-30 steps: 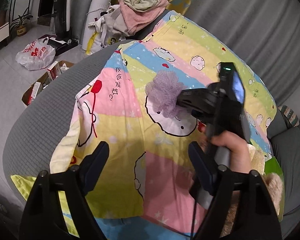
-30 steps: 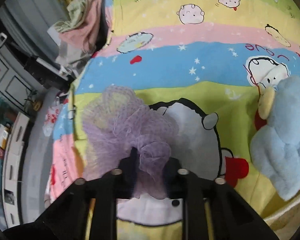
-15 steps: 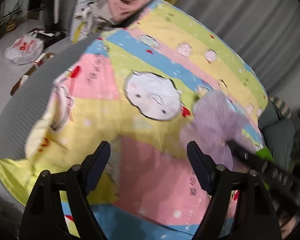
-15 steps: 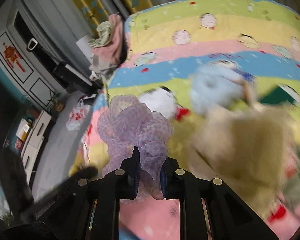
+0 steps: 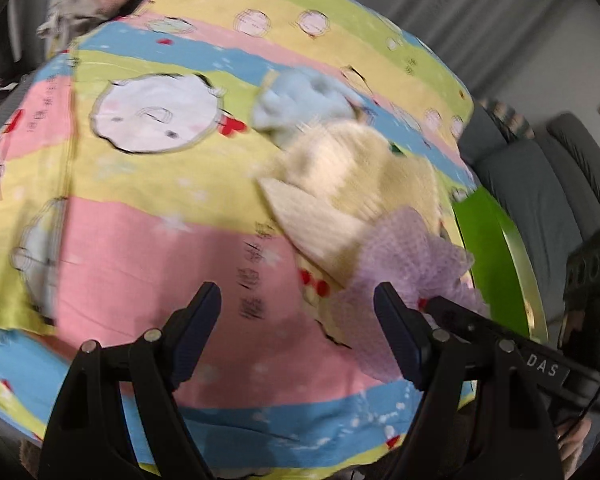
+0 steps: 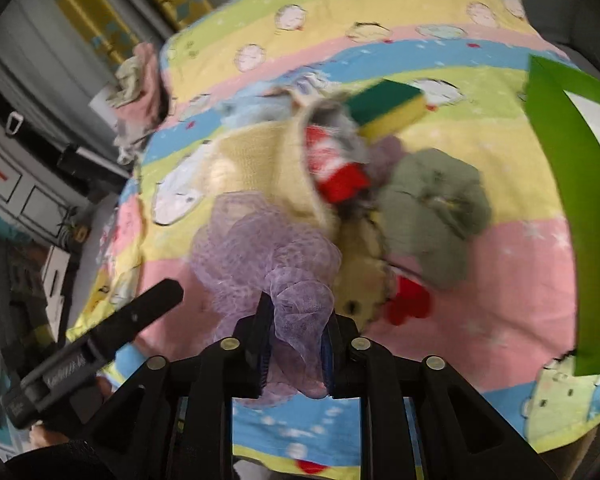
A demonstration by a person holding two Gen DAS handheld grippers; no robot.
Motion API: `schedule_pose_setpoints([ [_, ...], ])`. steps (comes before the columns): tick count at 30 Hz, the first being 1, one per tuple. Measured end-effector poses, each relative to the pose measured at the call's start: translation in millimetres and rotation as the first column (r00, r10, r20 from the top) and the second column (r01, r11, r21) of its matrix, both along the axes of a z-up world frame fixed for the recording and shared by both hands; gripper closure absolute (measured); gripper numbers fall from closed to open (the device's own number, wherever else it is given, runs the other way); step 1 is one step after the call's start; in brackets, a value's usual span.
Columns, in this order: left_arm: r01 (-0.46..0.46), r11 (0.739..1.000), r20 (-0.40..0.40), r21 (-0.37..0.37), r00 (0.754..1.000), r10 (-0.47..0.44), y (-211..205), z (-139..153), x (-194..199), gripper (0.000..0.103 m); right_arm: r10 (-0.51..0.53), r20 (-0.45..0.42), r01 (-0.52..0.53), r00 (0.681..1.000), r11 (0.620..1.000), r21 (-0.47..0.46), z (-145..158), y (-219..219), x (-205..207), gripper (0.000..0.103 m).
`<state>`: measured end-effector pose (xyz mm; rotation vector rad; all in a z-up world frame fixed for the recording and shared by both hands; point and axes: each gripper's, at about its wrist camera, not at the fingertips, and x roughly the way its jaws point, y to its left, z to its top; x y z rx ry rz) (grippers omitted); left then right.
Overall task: Organize soft objects
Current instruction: 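Carry the purple mesh sponge with the right gripper to the green box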
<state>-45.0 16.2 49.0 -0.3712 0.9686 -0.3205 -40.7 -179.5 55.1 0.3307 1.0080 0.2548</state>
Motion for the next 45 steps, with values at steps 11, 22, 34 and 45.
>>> schedule_pose_setpoints([
  [11,0.127,0.992,-0.028,0.021,0.992,-0.126,-46.2,-15.1,2.4,0.024,-0.086,0.048,0.085,0.995,0.996,0.038,7.9,-40.0,-9.3,0.03],
  [22,0.176,0.982,-0.018,0.064,0.984,-0.175,-77.7,-26.5,7.2,0.049,-0.066,0.047,0.063,0.997,0.996,0.071,-9.5,-36.2,6.0,0.03],
  [34,0.202,0.975,0.038,0.092,0.978,-0.206,-85.2,-16.7,4.1,0.073,-0.099,-0.015,0.1,0.995,0.994,0.038,-32.5,-37.3,12.8,0.08],
  [45,0.237,0.964,0.211,0.119,0.943,-0.258,-114.2,41.6,-9.3,0.073,-0.101,0.135,0.076,0.986,0.981,0.179,18.9,-58.8,-17.2,0.081],
])
